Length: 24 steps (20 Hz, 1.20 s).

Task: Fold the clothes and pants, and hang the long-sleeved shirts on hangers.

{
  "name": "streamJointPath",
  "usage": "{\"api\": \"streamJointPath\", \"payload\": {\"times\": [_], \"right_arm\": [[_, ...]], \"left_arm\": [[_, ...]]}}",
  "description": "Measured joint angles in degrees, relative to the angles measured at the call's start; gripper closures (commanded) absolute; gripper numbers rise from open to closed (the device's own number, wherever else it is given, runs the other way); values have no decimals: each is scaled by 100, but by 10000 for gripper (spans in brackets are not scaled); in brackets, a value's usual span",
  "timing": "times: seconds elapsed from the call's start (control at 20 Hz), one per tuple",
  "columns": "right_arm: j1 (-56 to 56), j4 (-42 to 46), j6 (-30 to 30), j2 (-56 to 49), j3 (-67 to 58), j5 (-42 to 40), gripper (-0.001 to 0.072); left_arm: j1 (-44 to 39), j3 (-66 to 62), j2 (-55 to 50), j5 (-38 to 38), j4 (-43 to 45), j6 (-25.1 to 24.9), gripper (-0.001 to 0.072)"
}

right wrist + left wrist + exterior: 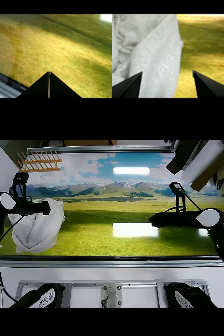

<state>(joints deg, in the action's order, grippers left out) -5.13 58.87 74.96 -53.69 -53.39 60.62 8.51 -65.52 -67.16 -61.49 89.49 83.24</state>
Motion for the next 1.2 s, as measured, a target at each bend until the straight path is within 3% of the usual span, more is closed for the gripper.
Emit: {"api": "streamJointPath", "payload": {"times": [0.3,0.35,0.45,0.5,0.85,1.2], "right_arm": [[0,0,0,0,0,2,681],[0,0,0,0,0,0,682],[0,0,0,0,0,2,682],[0,0,0,0,0,0,682],[0,-94,0,0,0,0,682],[173,-887,-352,44,-227,0,683]], "left_arm": [[382,166,-1150,111,503,133,1],[404,179,-1305,114,549,184,102],[428,190,-1499,114,612,332,551],[435,192,-1543,116,614,415,685],[-280,-800,-710,39,70,542,682],[-2656,-2522,514,472,-505,192,682]]}}
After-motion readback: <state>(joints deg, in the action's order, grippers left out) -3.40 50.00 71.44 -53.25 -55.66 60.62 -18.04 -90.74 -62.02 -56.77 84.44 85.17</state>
